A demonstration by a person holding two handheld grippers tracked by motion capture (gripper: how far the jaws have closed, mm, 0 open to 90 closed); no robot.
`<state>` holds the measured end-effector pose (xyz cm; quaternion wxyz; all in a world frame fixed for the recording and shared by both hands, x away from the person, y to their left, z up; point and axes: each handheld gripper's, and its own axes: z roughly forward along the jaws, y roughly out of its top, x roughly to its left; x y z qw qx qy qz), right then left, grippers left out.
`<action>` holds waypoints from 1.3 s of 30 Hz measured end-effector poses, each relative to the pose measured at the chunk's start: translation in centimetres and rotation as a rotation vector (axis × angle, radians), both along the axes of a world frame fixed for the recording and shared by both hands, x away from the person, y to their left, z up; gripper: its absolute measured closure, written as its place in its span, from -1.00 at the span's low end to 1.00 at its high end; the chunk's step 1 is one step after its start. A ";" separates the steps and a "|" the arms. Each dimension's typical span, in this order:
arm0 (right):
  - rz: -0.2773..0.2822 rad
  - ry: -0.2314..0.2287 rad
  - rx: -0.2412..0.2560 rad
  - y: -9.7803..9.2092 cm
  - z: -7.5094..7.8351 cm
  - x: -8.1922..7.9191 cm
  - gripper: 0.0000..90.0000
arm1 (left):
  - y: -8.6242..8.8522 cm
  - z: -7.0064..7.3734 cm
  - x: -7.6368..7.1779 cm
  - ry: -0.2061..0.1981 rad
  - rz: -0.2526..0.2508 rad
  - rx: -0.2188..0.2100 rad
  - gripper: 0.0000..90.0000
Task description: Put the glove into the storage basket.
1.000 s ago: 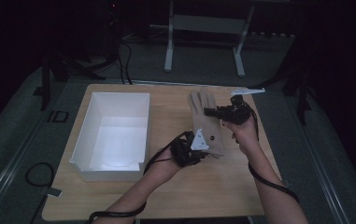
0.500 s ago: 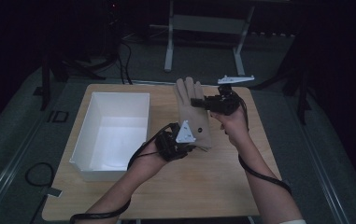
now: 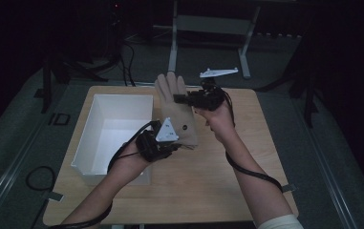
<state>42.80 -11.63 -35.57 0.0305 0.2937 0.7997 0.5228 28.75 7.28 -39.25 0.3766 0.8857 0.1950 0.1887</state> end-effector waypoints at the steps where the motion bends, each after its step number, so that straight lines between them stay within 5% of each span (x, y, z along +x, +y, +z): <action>1: 0.011 -0.002 0.001 1.0 0.2 0.0 0.54 | 0.8 0.0 -0.2 -0.008 0.011 -0.002 0.81; 23: 0.108 0.004 -0.003 10.9 -0.8 0.4 0.53 | 8.8 -1.2 -1.4 0.020 0.167 0.003 0.81; 34: 0.136 0.039 -0.004 14.3 -2.8 0.5 0.54 | 11.9 -3.1 -1.9 0.055 0.224 0.004 0.81; 39: 0.132 0.055 -0.039 15.2 -4.8 0.6 0.53 | 12.3 -5.6 -1.4 0.101 0.246 0.005 0.81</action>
